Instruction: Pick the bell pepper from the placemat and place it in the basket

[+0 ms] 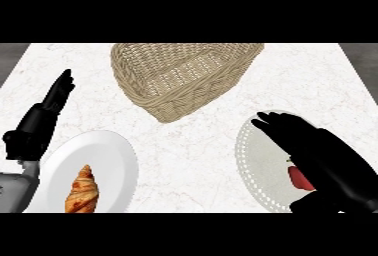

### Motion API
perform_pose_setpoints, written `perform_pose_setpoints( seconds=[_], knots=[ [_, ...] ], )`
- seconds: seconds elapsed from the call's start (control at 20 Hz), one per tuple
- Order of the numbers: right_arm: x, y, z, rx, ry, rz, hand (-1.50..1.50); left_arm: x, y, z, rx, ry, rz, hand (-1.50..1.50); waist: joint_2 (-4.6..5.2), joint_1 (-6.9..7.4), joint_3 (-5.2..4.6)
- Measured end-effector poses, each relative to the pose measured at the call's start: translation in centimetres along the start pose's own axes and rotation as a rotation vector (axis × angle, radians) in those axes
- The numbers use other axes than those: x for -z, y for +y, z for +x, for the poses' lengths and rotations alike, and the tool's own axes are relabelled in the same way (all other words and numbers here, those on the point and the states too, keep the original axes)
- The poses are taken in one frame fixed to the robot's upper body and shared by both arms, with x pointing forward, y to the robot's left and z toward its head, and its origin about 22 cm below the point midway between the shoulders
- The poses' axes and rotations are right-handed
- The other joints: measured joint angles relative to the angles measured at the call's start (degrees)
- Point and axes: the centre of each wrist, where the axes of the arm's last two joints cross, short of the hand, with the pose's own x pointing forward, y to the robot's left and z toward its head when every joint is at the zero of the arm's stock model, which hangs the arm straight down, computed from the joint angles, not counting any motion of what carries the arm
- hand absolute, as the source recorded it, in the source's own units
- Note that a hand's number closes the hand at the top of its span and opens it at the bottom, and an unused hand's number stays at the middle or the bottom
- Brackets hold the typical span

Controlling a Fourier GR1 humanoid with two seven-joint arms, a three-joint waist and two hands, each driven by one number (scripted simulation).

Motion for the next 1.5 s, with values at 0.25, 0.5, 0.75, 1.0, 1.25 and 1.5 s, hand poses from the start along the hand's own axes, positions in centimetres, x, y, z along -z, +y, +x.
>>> perform_pose_setpoints(
  seconds=[0.25,0.5,0.75,1.0,1.25,1.5],
  knots=[
    [-1.2,-3.1,1.5,-0.110,0.077,0.186,-1.50,0.0,-0.3,0.2,-0.002,-0.011,-0.010,0.00,0.52,0.64,0.23],
    [-1.4,-5.9,1.5,-0.114,0.102,0.268,-1.50,-0.3,-0.8,0.3,-0.004,-0.020,-0.014,0.00,0.81,1.07,0.41],
    [-0.5,-5.9,0.8,-0.112,0.121,0.325,-1.50,-0.2,-1.3,0.5,-0.011,-0.029,-0.016,0.00,1.01,1.26,0.53],
    [0.2,-5.3,0.1,-0.141,0.144,0.367,-1.50,0.0,-1.0,0.8,-0.007,-0.030,-0.018,0.00,1.08,1.33,0.60],
    [1.7,-2.9,-1.0,-0.196,0.204,0.441,-1.50,-0.1,-1.1,0.7,-0.013,-0.032,-0.019,0.00,1.19,1.51,0.64],
    [2.2,-0.6,-2.1,-0.241,0.259,0.481,-1.50,0.2,-1.2,0.7,-0.006,-0.026,-0.015,0.00,1.16,1.30,0.67]
  ],
)
